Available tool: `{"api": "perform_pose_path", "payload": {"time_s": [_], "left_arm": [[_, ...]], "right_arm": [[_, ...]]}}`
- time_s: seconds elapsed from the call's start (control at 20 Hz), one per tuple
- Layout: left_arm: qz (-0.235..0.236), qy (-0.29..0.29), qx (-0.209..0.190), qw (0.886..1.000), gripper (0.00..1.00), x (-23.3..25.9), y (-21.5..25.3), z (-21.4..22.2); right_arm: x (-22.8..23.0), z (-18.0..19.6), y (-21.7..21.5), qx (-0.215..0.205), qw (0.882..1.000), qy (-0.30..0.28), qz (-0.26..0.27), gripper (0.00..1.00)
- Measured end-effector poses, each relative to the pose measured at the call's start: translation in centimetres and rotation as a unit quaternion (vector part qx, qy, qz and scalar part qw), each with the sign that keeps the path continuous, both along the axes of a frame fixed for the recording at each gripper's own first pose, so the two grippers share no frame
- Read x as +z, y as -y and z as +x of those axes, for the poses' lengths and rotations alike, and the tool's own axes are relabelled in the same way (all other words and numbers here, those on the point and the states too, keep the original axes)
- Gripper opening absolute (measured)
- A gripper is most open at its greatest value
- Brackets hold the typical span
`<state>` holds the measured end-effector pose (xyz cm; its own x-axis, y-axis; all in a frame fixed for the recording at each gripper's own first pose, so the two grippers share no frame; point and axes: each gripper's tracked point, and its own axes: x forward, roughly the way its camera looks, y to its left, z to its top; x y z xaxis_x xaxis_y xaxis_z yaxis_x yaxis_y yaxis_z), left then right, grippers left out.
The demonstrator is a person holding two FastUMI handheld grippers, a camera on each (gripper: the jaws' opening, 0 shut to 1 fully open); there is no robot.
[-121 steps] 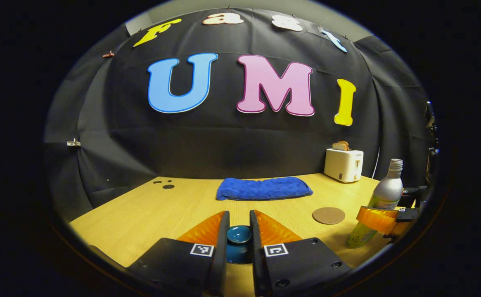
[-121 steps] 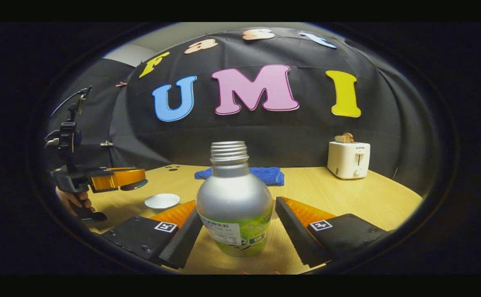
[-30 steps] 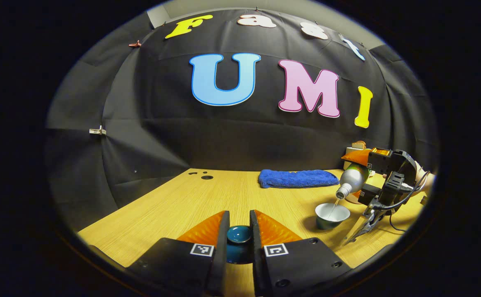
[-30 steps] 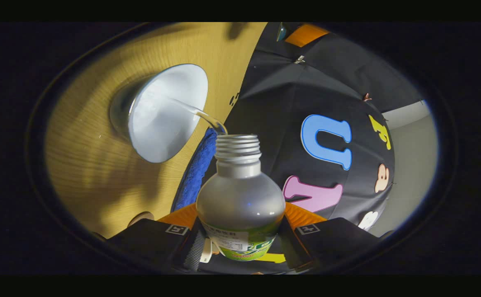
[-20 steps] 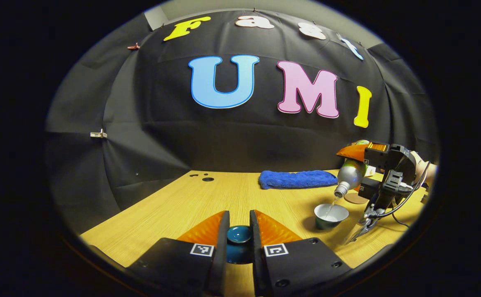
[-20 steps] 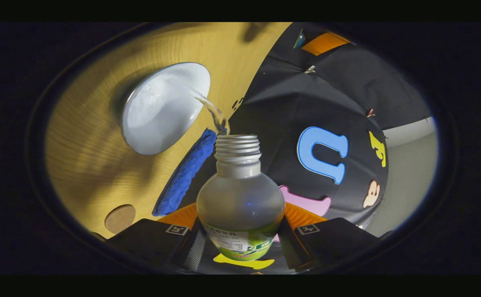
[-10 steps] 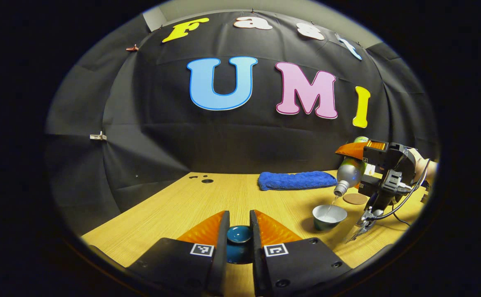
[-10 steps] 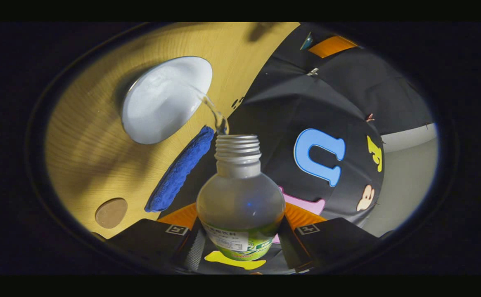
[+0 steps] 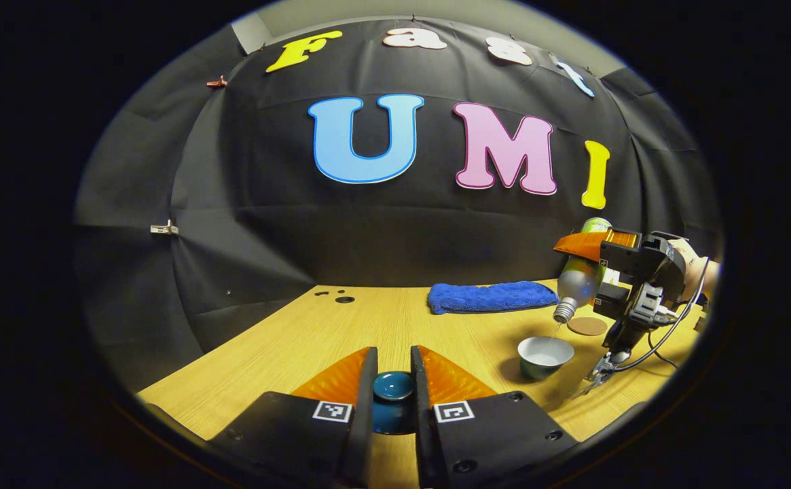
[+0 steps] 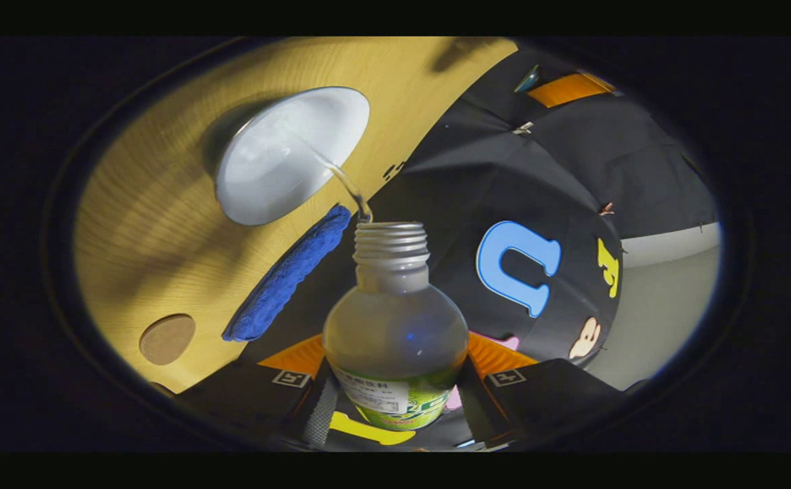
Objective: Open the teacup lid with one hand, grasp the water bottle and pour water into the teacup with the other hand; after pouring, place the water bottle on the coaster and then close the teacup lid.
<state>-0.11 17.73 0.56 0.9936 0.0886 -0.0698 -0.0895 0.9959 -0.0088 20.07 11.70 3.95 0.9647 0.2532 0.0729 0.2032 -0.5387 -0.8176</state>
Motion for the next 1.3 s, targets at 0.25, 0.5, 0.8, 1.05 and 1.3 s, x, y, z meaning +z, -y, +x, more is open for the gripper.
{"api": "perform_pose_path", "payload": {"time_s": [0.25, 0.5, 0.8, 1.05, 1.3], "left_arm": [[0.009, 0.001, 0.010, 1.000, 0.30, 0.2, -0.7, 0.0], [0.008, 0.000, 0.007, 1.000, 0.30, 0.2, -0.5, 0.0], [0.014, 0.004, 0.010, 1.000, 0.30, 0.3, -0.7, -0.3], [0.014, 0.000, 0.013, 1.000, 0.33, 0.1, -0.9, -0.4], [0.024, 0.004, 0.015, 1.000, 0.30, 0.5, -1.0, -0.4]], "right_arm": [[-0.1, 0.1, 0.2, 0.001, 1.000, 0.000, -0.010, 0.78], [0.0, -0.1, 0.7, -0.002, 1.000, -0.003, -0.006, 0.78], [-0.5, 0.0, 1.1, -0.007, 1.000, -0.011, -0.009, 0.79], [-0.6, -0.3, 0.9, -0.002, 1.000, -0.014, -0.012, 0.79], [-0.9, -0.5, 1.8, -0.012, 0.999, -0.026, 0.013, 0.79]]}}
